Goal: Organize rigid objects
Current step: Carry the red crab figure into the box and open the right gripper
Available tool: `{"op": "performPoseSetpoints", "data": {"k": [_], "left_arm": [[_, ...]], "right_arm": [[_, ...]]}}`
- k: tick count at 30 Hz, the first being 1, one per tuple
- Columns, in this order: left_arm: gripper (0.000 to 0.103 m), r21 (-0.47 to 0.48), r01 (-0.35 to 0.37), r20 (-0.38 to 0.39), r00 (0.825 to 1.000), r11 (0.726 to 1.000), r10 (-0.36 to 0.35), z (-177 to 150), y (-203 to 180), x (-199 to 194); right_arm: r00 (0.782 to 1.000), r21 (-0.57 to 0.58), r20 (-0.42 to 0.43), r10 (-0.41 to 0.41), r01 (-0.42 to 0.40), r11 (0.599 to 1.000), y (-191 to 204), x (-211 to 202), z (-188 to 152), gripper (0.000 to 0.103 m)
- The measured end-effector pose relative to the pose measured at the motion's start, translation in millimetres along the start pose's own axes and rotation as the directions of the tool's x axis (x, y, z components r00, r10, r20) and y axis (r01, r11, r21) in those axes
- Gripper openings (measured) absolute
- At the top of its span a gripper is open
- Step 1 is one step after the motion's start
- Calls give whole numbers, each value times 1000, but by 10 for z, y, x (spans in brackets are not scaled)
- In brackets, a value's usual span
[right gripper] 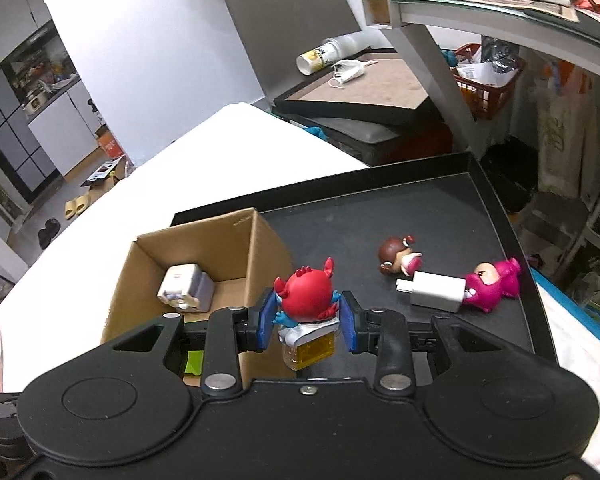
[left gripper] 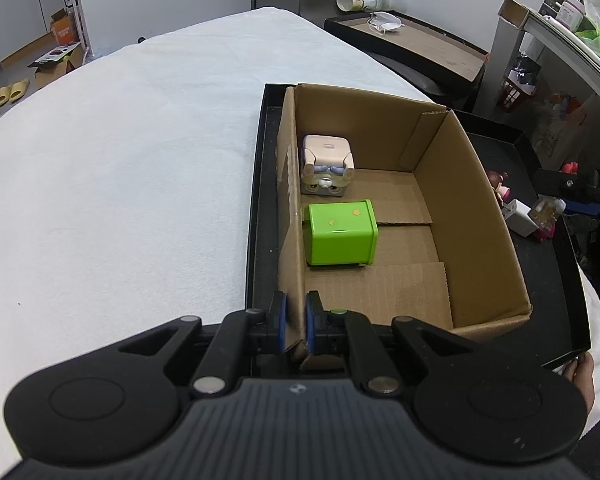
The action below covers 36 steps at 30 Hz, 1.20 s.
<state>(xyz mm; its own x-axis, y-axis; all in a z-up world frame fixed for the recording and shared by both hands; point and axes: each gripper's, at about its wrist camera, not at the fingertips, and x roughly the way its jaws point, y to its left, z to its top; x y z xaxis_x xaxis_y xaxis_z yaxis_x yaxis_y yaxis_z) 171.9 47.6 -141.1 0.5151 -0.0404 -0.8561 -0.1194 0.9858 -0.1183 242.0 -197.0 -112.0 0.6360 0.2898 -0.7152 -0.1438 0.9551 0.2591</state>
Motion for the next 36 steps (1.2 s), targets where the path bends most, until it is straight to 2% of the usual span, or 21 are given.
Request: {"op": "performPoseSetpoints", "data": {"k": [9, 16, 27, 36], "left_arm": [[9, -14, 25, 11, 1000, 1000, -24, -23, 55, -15], [10, -23, 48, 13, 999, 999, -48, -29, 110, -12], [10, -44, 73, 28, 997, 996, -72, -54, 158, -11], [11, -64, 101, 34, 994, 993, -99, -65, 227, -10]], "right_arm": [[997, -19, 54, 50, -49, 999, 170, -68, 100, 33], [993, -87, 88, 85, -77, 993, 411, -58, 164, 33], [990, -185, 38, 134, -124, 975, 744, 125, 116, 33], [993, -212, 0, 115, -112, 971, 835, 327, 33, 33]]}}
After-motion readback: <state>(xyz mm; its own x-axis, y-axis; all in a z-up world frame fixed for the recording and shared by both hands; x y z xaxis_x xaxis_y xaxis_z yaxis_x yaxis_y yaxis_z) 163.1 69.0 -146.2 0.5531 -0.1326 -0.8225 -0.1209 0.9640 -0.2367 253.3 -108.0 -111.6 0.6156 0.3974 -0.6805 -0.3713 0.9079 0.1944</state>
